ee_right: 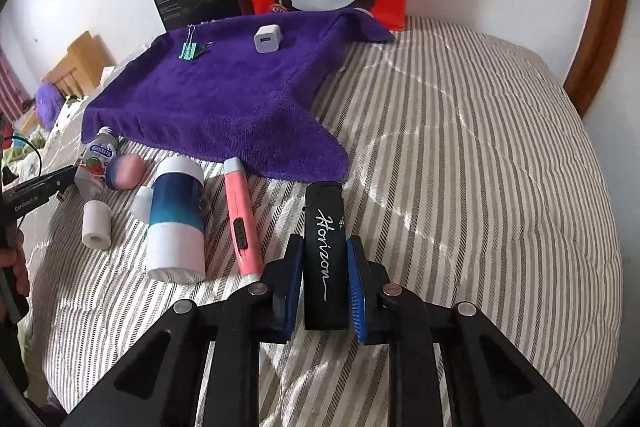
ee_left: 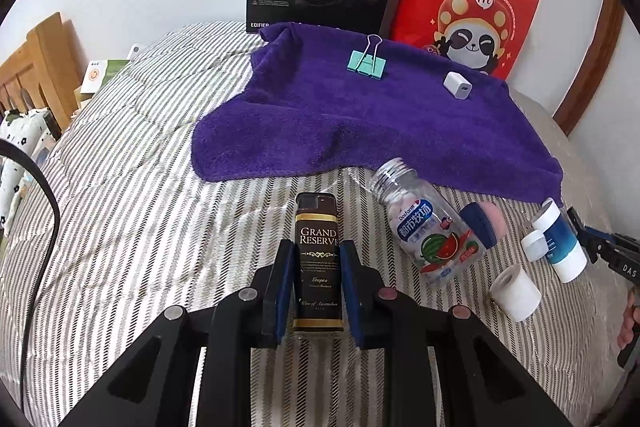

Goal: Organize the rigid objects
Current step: 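Grasp the gold Grand Reserve box with the left tool while the right tool grasps the black Horizon box, then carry both boxes onto the purple towel while both tools open to release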

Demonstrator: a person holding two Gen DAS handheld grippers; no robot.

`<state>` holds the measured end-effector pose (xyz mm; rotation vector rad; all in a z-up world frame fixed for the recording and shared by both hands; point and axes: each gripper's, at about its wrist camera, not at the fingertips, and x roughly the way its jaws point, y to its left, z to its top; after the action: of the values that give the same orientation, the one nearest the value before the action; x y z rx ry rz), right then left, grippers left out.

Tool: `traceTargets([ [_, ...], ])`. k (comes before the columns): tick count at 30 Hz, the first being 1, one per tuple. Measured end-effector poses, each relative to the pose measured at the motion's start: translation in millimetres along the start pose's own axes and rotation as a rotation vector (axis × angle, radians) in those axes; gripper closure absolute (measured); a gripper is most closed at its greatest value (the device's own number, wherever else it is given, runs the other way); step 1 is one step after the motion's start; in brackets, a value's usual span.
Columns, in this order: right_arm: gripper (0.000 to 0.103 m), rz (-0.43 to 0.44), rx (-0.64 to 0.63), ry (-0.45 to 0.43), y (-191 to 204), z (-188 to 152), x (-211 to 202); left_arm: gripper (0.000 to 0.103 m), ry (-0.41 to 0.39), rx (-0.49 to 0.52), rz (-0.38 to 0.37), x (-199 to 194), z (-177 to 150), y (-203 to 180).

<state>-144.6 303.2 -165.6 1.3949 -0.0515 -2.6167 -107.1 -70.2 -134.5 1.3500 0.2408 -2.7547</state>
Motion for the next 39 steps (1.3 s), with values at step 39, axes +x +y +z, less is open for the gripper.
traceTargets([
  [39,0.081,-0.008,0.085,-0.028,32,160,56,0.081,0.024,0.120,-0.069,85,165,-15],
])
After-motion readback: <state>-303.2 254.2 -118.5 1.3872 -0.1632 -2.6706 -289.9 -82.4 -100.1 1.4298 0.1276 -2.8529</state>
